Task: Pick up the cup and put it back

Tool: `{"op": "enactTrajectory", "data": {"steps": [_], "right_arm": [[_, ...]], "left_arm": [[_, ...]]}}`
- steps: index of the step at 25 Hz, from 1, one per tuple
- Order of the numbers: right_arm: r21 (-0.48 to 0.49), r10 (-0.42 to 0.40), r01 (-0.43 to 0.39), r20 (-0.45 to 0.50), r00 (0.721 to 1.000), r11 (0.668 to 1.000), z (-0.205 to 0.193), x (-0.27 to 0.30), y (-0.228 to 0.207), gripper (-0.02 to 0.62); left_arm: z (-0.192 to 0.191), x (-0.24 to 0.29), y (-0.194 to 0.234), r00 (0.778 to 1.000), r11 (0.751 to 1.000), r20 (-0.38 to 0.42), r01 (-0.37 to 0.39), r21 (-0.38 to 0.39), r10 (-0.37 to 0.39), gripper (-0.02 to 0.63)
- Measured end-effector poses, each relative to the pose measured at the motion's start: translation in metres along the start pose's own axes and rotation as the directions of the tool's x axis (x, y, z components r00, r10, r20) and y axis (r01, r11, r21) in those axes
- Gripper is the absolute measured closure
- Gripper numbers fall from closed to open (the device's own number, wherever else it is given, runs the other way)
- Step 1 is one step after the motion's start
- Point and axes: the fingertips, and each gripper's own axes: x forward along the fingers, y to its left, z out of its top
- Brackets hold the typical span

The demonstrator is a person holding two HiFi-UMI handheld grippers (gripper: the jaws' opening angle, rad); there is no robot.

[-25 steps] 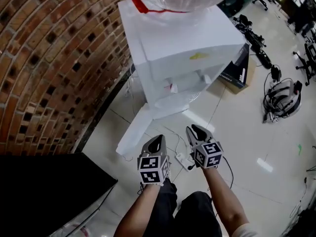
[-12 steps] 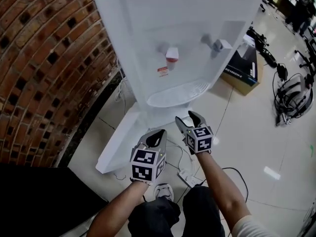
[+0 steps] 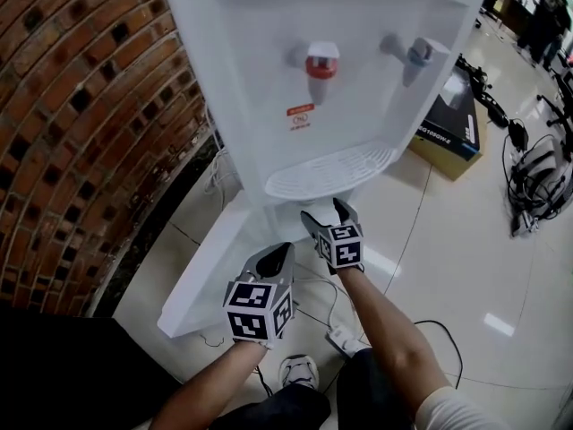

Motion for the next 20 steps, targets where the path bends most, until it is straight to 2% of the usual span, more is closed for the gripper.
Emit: {"op": "enactTrajectory", "data": {"steps": [7, 10, 15, 20], "right_arm": [[0.005, -0.027, 0.027, -0.006, 1.0, 1.0, -0.014, 0.037, -0.011, 0.189], [0.022, -0.003, 0.003, 0.024, 1.0, 1.0, -0.011, 0.048, -0.011, 0.169], [-0.03, 0.063, -0.061, 0.06, 0.996, 0.998, -0.003, 0.062, -0.003, 0.175], [-0.021, 0.07, -0.068, 0.088, 0.994, 0.997, -0.003, 0.073, -0.001, 0.176]], "left_arm": [[-0.008, -0.002, 0.0, 1.0, 0.997, 0.023, -0.018, -0.078, 0.02, 0.606], [-0.009, -0.002, 0.001, 0.999, 0.995, 0.024, -0.022, -0.095, 0.024, 0.606], [-0.014, 0.003, 0.007, 0.998, 0.991, 0.018, -0.056, -0.119, 0.058, 0.606], [-0.019, 0.004, 0.007, 0.998, 0.99, 0.004, -0.062, -0.129, 0.064, 0.606]]}}
